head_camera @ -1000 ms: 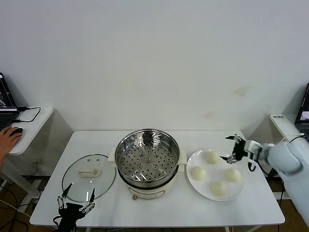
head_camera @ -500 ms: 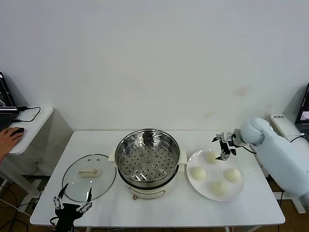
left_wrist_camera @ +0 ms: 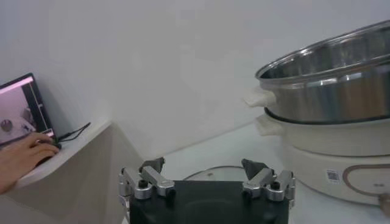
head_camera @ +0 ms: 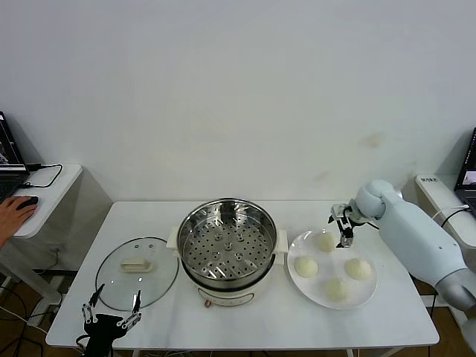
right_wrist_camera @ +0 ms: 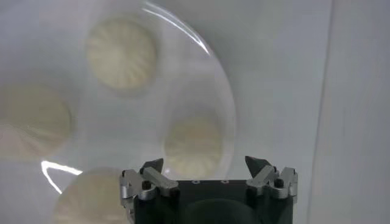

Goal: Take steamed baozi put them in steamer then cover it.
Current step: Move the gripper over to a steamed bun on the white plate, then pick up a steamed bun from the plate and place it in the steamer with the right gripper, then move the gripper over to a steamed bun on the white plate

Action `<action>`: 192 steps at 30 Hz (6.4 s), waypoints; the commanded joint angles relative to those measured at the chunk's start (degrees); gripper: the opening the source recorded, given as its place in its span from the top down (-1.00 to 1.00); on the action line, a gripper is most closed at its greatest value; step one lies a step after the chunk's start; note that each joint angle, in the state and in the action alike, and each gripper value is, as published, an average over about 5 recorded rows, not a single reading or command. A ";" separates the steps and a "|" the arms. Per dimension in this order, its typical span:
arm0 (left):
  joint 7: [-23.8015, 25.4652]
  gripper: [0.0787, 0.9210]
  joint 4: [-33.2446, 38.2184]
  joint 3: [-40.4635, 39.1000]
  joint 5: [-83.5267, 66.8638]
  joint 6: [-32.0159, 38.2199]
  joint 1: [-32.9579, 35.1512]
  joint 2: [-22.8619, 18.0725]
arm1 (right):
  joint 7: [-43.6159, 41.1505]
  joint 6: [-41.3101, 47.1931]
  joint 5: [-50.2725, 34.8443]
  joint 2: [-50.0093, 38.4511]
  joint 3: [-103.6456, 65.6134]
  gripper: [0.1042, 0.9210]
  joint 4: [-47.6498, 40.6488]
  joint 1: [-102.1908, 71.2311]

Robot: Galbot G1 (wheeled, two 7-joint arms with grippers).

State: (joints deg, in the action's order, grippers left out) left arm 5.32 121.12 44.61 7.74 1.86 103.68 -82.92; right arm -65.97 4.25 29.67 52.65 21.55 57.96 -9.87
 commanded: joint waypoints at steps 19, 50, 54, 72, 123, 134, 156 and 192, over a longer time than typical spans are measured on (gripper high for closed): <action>-0.03 -0.77 -2.04 -0.98 0.04 -0.02 -0.53 -0.20 | 2.07 1.60 -2.70 1.38 1.62 -0.76 -4.00 0.08; -0.76 -0.77 -3.38 -1.05 -0.46 0.29 -1.41 0.71 | 1.20 2.71 -12.33 -1.50 5.63 -0.14 -2.56 5.00; -0.88 -0.77 -3.24 -1.40 -0.22 0.20 -1.25 0.66 | -1.38 2.62 -17.75 -3.38 8.94 -0.14 1.46 11.08; -1.82 -0.77 1.44 -2.13 1.30 0.14 0.72 0.27 | -12.66 -14.56 -36.64 13.42 26.01 -0.15 -3.21 38.66; -1.96 -0.77 1.60 -1.82 4.45 -0.14 2.61 -3.03 | -7.19 -37.89 -6.15 34.38 29.25 -0.18 -11.14 25.83; -1.97 -0.77 1.34 -2.00 4.43 -0.12 2.68 -3.05 | -6.71 -36.86 -6.54 34.62 28.84 -0.35 -12.00 25.00; -1.25 -0.77 2.08 -2.87 3.49 -1.08 2.69 -1.20 | -1.83 4.13 -38.23 2.17 24.40 -0.76 13.15 33.65; -0.52 -0.77 2.14 -2.42 2.15 -4.66 2.70 -1.12 | -4.30 29.18 -25.26 -4.29 18.53 -0.76 15.81 4.26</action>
State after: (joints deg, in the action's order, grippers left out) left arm 4.79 123.45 42.19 9.93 -2.65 106.33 -84.09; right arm -70.64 31.72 2.86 46.83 40.40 75.43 -1.53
